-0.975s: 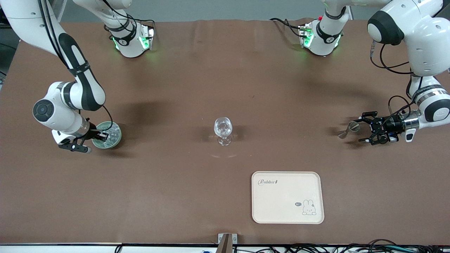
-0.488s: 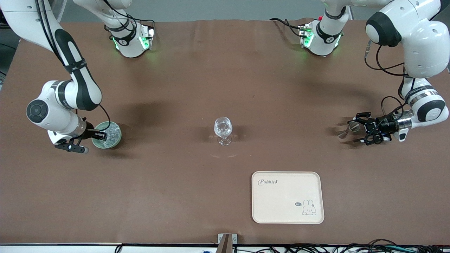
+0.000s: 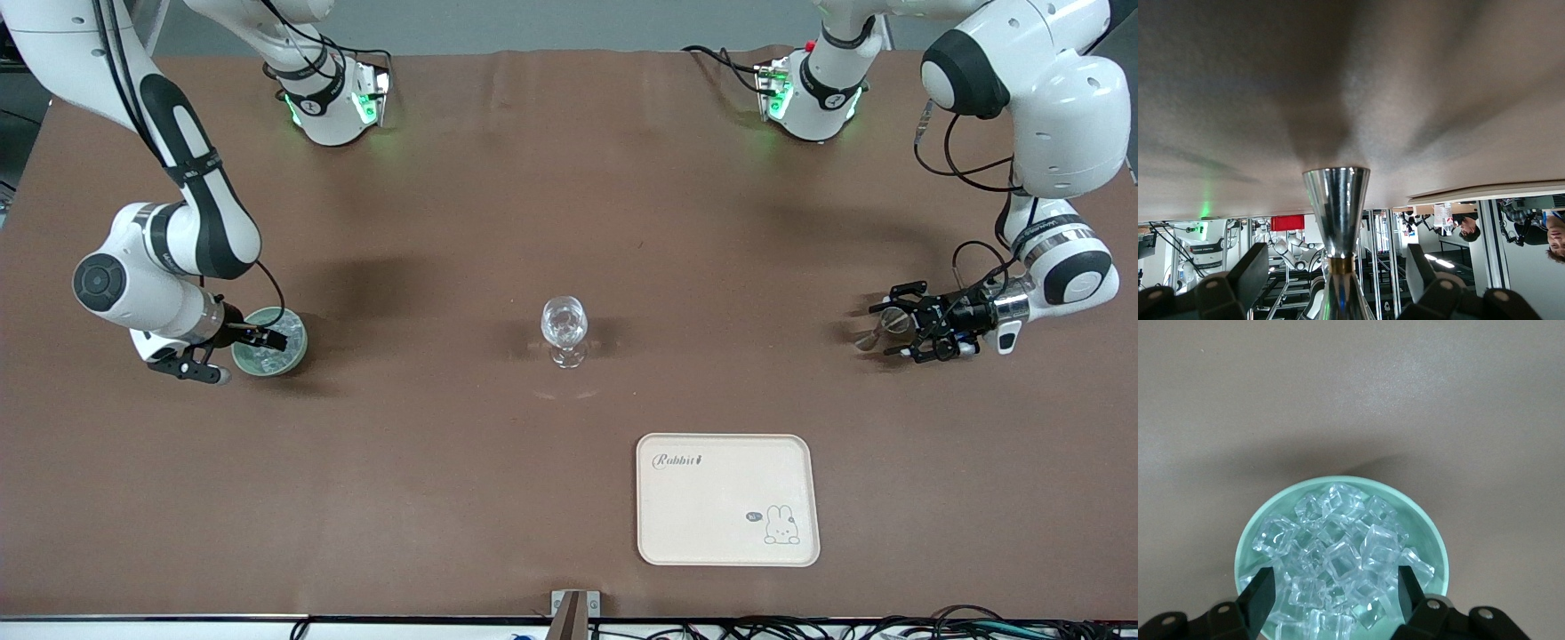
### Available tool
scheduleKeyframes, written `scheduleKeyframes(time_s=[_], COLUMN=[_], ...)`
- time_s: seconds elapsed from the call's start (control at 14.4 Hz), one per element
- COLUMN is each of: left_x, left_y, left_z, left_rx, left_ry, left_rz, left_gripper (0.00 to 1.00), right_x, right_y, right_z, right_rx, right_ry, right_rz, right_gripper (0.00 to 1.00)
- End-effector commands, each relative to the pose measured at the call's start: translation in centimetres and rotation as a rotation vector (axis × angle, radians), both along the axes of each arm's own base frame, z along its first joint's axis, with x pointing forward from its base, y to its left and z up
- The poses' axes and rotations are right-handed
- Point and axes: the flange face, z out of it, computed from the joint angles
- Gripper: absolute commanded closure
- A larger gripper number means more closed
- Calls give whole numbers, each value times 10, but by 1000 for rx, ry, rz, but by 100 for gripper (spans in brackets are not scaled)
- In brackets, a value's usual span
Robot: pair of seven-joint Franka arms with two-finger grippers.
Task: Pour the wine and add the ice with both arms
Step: 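Lower the right gripper into the ice bowl and pinch one ice cube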
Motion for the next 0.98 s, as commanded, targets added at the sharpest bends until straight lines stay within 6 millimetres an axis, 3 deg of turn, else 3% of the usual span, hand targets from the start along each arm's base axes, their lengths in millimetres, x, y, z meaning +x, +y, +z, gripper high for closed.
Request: scheduleKeyframes(time_s=[0.0, 0.28, 0.49, 0.56, 0.77, 0.91], left_x=[7, 6, 6, 7, 8, 10], left_y=[0, 2, 3, 1, 0, -2], left_z=[8, 8, 7, 7, 7, 8], left_rx=[-8, -10, -17, -19, -19, -19], left_ry=[-6, 0, -7, -9, -9, -14], left_rz=[12, 21, 39, 41, 38, 39], left_gripper=[34, 39, 44, 44, 49, 49], right_x=[-6, -11, -12, -12, -13, -12], right_y=[1, 2, 0, -1, -3, -3], right_z=[2, -14, -20, -21, -23, -22], right_rx=[11, 11, 10, 10, 10, 10], right_ry=[-7, -7, -9, -13, -15, -16], right_rz=[-7, -8, -10, -11, -12, -12], right_gripper=[25, 39, 41, 48, 92, 99])
